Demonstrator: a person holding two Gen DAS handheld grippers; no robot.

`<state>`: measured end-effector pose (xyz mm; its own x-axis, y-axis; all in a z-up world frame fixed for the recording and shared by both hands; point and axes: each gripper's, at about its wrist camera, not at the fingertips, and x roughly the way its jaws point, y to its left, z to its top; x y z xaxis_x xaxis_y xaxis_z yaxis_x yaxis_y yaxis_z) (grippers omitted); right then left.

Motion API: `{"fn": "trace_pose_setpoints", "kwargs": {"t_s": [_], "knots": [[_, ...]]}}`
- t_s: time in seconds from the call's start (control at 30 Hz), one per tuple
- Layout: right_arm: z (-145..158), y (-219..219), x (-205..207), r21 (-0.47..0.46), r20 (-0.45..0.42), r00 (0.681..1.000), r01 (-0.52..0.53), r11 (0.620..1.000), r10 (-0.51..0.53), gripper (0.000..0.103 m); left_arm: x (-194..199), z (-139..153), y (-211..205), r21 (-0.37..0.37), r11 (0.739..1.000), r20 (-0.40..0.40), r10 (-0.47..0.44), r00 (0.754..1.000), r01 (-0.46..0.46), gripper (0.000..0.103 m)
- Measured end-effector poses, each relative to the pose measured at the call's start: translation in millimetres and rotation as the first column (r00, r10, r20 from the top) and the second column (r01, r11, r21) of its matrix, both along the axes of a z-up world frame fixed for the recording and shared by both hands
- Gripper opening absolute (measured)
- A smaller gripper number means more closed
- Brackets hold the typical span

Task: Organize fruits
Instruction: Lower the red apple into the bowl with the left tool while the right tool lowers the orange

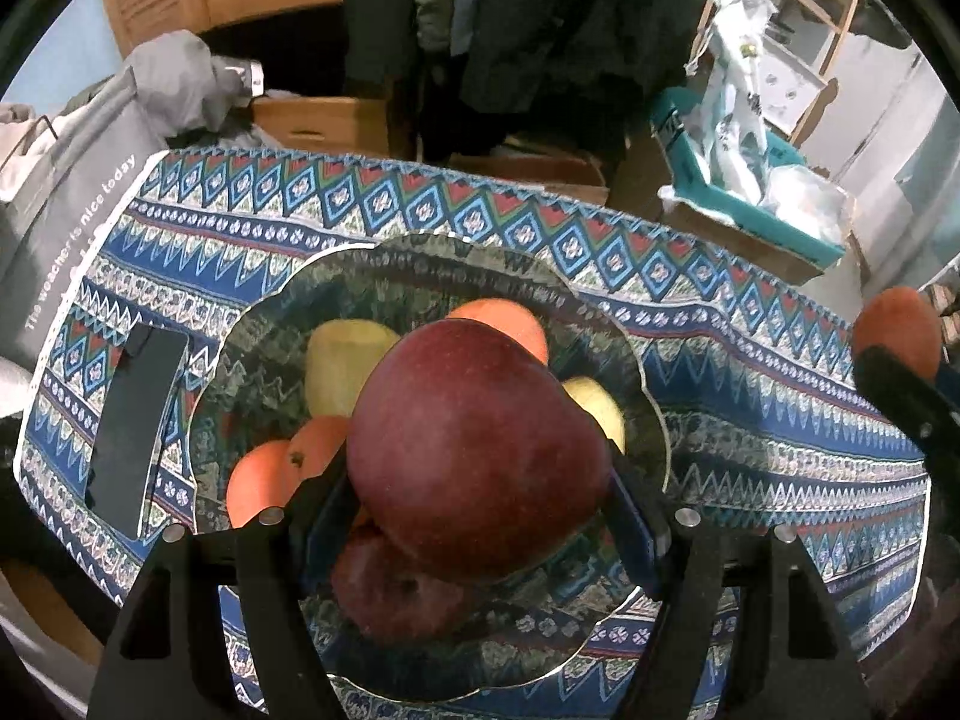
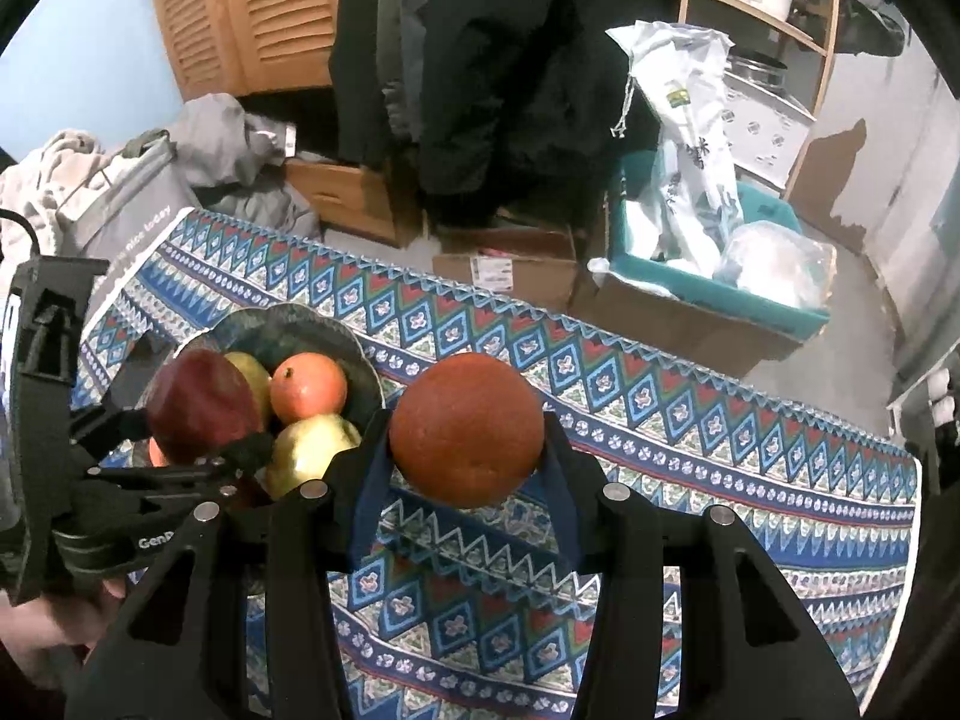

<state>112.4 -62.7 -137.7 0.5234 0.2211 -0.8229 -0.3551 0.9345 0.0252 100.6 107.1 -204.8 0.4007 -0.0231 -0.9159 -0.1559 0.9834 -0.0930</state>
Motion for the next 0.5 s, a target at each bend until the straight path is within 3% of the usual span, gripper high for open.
{"fn": "trace_pose_setpoints", "kwargs": {"t_s": [0.13,0.43,0.5], "knots": [[-0.4,2.1,0.6,0.005,-0.002,1.000,-0.005,1.000,0.005,0.046,-0.8,0.2,-1.1,0.010,1.000,-0.004,-0.010,1.000,0.010,0.076],[-0.2,5.6,-0.3,0.009,-0.001,1.000,-0.018,1.000,0.018,0.046,-2.3,7.6,9.1,-0.048,0.999,0.014,0.026,1.000,-0.026,0.077],[-0.1,5.9,-0.5,0.010,-0.002,1.000,-0.018,1.000,0.018,0.046,-4.5,17.3,10.5,-0.040,0.999,0.046,0.030,0.998,-0.028,0.088]]}}
